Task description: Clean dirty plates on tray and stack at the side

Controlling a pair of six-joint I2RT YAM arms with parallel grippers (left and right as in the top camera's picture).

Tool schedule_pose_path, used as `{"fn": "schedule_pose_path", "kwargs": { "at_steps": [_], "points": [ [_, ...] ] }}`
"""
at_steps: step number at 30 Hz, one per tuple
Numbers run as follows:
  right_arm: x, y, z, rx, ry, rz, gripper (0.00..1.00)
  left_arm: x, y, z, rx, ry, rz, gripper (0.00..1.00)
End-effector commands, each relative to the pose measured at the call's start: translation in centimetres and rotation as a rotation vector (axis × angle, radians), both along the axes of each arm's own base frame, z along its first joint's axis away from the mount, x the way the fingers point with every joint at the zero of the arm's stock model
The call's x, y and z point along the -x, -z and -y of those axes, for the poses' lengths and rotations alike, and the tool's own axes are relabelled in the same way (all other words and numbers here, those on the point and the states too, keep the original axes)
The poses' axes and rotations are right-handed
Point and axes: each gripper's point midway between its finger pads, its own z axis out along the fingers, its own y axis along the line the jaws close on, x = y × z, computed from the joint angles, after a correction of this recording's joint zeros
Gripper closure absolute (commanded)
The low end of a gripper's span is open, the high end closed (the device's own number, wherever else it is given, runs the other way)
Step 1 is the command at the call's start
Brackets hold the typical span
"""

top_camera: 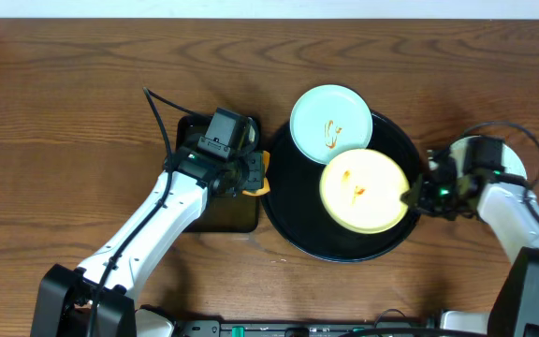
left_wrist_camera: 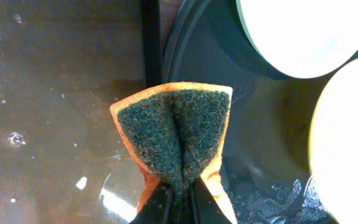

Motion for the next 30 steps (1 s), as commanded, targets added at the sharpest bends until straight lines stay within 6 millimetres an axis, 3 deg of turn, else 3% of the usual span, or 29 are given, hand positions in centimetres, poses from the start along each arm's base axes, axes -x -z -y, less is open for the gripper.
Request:
{"fn": "schedule_pose_path", "kwargs": {
  "at_steps": [1,5,14,21,30],
  "points": [
    [0.1,-0.1,-0.8,0.071,-0.013,-0.017,0.99,-0.1,0.0,0.0,-0.004,-0.006,0.011,0.92],
    [0.6,0.4,-2.4,0.114,-0.062,-0.021,0.99,0.1,-0.5,2.0,0.023,0.047,0.042,0.92],
    [0.5,1.3,-5.1,0.169,-0.047,-0.008,0.99,2.0,-1.2,9.1,0.08,0.229,0.128,0.92],
    [0.8,1.4,-5.8,0.18,-0.048,-0.017,0.99,3.9,2.0,12.5,0.076,0.285,0.067,0.92],
    [1.0,1.4,-5.8,0.179,-0.04,-0.03,0.99,6.2,7.3,14.6,0.019,0.345,-0.02,0.92]
  ]
}}
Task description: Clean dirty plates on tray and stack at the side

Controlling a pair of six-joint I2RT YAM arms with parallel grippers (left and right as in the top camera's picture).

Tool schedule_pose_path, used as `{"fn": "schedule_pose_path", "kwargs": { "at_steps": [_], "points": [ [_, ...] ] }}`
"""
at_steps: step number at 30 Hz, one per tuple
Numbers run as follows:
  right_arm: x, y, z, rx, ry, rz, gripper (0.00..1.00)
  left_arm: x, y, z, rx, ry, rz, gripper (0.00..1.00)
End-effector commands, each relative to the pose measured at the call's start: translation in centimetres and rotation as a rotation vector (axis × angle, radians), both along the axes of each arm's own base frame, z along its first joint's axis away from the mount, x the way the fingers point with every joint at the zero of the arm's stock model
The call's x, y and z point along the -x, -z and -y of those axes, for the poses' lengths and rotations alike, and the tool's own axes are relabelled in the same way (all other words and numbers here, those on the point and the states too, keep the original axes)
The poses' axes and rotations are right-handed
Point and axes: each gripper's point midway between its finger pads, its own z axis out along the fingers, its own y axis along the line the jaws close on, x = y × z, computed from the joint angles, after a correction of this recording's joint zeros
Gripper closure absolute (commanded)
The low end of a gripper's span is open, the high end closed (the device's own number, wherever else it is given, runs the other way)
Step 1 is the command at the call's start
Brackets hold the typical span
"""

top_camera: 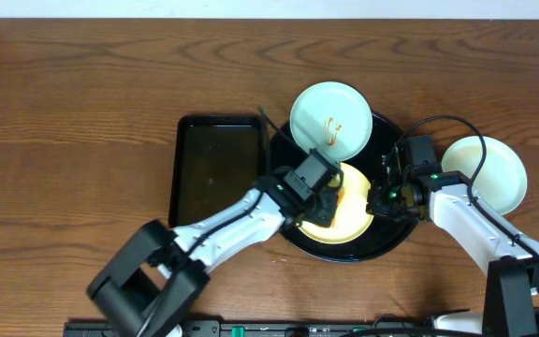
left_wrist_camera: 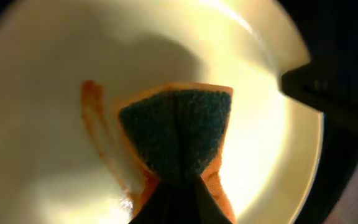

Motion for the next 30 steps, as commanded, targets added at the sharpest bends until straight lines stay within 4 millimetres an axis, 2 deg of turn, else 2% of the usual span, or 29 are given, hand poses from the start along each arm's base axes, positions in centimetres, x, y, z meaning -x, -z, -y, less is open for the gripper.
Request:
{"fn": "schedule_pose_path", "kwargs": {
  "at_steps": [1,4,9,12,15,18,26,30],
  "points": [
    [0.4,-0.2,-0.2,0.005,0.007,-0.003,0.99,0.4,1.9,-0.2,-0.042,-0.007,-0.023,0.92],
    [0.5,-0.1,-0.2,0.006,0.007,-0.01,0.99,-0.8,2.7,-1.5,-0.12,-0.039,0.035,0.92],
    [0.6,-0.1,-0.1,0.007,0.007,-0.015,0.99,-3.6,2.6,-4.2,-0.263,-0.124,0.19,0.92],
    [0.7,-0.1,-0.1,0.008,0.007,-0.018,0.99,-4.3,2.4,-5.0,-0.302,-0.153,0.232,0.92],
    [0.8,-0.1,-0.1,0.009,0.007,-0.021,0.99,-4.4,2.2,-5.0,-0.301,-0.154,0.235,0.92],
    [0.8,-0.1,-0.1,0.009,0.007,-0.022,0.99,-4.5,1.2,-4.6,-0.275,-0.156,0.248,0.92],
    [0.9,0.0,-0.1,0.009,0.007,-0.025,0.99,-5.6,-4.7,-3.1,-0.119,-0.182,0.349,0.92],
    [0.9,0.0,-0.1,0.01,0.007,-0.027,0.99,-4.5,-4.8,-1.3,-0.034,-0.122,0.292,0.92]
  ]
}}
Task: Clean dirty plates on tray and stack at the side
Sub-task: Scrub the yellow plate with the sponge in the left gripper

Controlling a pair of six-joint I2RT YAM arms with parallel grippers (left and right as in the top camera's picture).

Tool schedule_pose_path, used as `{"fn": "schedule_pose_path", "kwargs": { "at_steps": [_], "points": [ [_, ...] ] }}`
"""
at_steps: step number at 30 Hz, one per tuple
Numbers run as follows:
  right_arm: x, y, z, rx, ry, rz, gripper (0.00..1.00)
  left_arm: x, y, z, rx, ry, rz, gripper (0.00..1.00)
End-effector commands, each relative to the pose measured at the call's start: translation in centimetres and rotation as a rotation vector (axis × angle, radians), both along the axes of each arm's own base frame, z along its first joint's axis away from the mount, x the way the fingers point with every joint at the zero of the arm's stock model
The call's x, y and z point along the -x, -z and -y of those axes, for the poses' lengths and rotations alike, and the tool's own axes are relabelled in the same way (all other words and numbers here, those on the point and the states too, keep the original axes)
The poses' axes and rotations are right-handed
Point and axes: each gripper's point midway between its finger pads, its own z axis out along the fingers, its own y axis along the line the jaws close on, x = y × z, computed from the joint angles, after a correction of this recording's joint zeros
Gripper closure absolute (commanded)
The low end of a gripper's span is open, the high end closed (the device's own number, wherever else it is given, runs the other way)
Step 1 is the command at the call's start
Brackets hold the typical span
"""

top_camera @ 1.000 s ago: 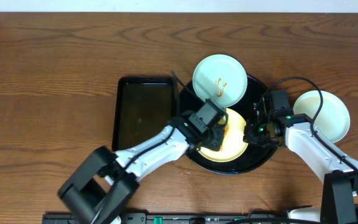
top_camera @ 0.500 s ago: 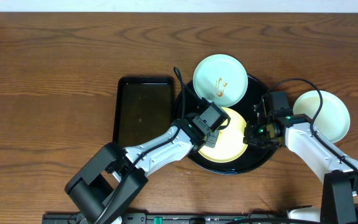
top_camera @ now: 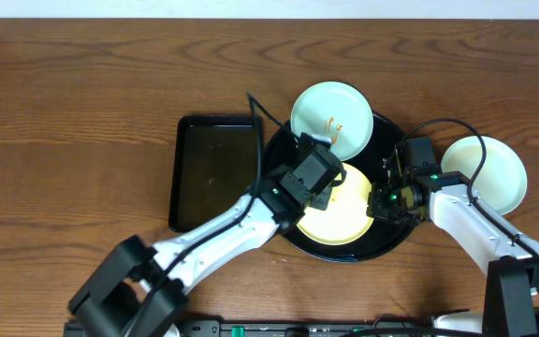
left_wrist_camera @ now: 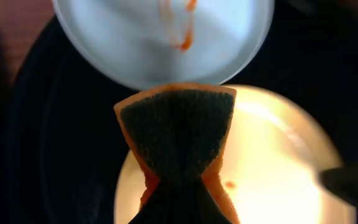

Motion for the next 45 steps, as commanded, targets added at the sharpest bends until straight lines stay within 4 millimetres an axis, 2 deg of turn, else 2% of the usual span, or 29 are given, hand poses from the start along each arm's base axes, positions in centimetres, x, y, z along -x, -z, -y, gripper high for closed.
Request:
{"fn": "schedule_pose_path", "kwargs": {
  "at_steps": [1,10,18,30,34,40,45],
  "points": [
    [0.1,-0.3,-0.3,0.003,-0.005,0.008,0.99,1.2,0.2,1.4,0.058,0.071,-0.06,0.92],
    [0.2,-0.3,-0.3,0.003,-0.005,0.006,0.99,3.5,3.3,3.4,0.097,0.13,-0.201,0.92],
    [0.3,-0.2,-0.2,0.004,-0.005,0.001,0.99,4.7,5.6,4.8,0.068,0.179,-0.217,0.92],
    [0.6,-0.2,-0.2,0.006,-0.005,-0.01,0.99,3.6,6.2,3.7,0.005,0.133,-0.167,0.92],
    [0.6,-0.2,-0.2,0.006,-0.005,-0.01,0.99,3.8,6.7,3.7,0.001,0.136,-0.178,0.92],
    [0.6,-0.2,-0.2,0.006,-0.005,-0.01,0.99,5.4,6.5,5.3,0.071,0.233,-0.241,0.92],
    [0.6,-0.2,-0.2,0.007,-0.005,-0.013,0.99,4.4,7.2,4.4,0.014,0.188,-0.201,0.92]
  ]
}}
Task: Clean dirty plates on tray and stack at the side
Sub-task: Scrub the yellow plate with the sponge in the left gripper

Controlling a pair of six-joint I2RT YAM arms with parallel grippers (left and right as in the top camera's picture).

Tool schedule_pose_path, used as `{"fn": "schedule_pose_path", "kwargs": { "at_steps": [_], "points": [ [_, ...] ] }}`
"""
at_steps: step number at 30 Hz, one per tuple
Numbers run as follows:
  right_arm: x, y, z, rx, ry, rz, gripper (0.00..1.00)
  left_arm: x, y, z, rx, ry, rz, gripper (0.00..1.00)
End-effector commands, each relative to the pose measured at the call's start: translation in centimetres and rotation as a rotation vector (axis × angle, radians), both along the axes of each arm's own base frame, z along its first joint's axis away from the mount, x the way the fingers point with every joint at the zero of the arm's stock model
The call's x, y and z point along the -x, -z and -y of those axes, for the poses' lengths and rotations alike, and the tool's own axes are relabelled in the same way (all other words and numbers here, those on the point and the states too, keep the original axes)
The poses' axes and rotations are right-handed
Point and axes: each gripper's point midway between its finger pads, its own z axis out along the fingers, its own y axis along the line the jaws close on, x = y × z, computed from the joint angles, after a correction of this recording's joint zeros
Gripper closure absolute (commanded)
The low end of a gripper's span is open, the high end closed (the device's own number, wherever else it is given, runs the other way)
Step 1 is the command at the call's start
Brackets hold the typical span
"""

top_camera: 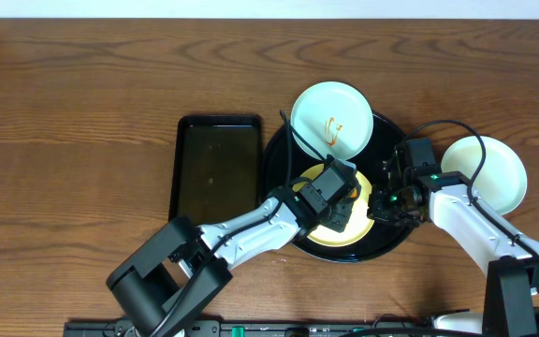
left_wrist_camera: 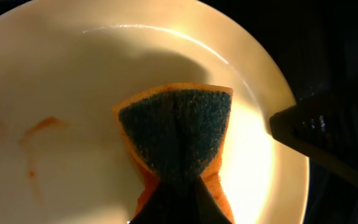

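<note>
A yellow plate (left_wrist_camera: 73, 81) lies on the round black tray (top_camera: 284, 164), with faint orange smears (left_wrist_camera: 39, 130) on its left part. My left gripper (left_wrist_camera: 178, 186) is shut on a folded orange sponge (left_wrist_camera: 176, 134), green scrub side showing, pressed onto the plate's middle. In the overhead view the left gripper (top_camera: 338, 198) covers most of the yellow plate (top_camera: 318, 233). My right gripper (top_camera: 383, 203) grips that plate's right rim; its dark finger (left_wrist_camera: 328, 134) overlaps the edge. A mint plate (top_camera: 332, 120) with an orange stain rests on the tray's far rim.
A black rectangular tray (top_camera: 215, 168) lies left of the round tray. A cream plate (top_camera: 489, 173) sits on the table at the right, partly under my right arm. Cables loop over both arms.
My left gripper has moved the sponge from the yellow plate's far edge, by the mint plate, back to its middle. The right gripper stays on the rim.
The sponge was first held over the rectangular tray's edge, with the right gripper at the yellow plate's right rim. Then plate and right gripper sat further left, the sponge on a bold orange streak. Later the sponge was at the far edge. Now only faint smears show.
</note>
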Motion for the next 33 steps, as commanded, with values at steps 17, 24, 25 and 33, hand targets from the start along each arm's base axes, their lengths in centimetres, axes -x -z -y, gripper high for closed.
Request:
{"fn": "schedule_pose_path", "kwargs": {
  "at_steps": [17,24,25,33],
  "points": [
    [0.4,-0.2,-0.2,0.005,-0.005,-0.002,0.99,-6.4,3.4,-9.1,-0.207,-0.197,0.029,0.92],
    [0.5,-0.1,0.2,0.029,-0.001,-0.006,0.99,-5.3,-0.2,-9.1,-0.101,-0.173,-0.042,0.92],
    [0.5,-0.1,0.3,0.034,0.0,-0.005,0.99,-5.1,-1.3,-8.8,-0.064,-0.162,-0.043,0.92],
    [0.0,-0.2,0.3,0.038,0.002,0.016,0.99,-6.0,-9.2,-10.8,0.064,-0.213,0.065,0.92]
  ]
}}
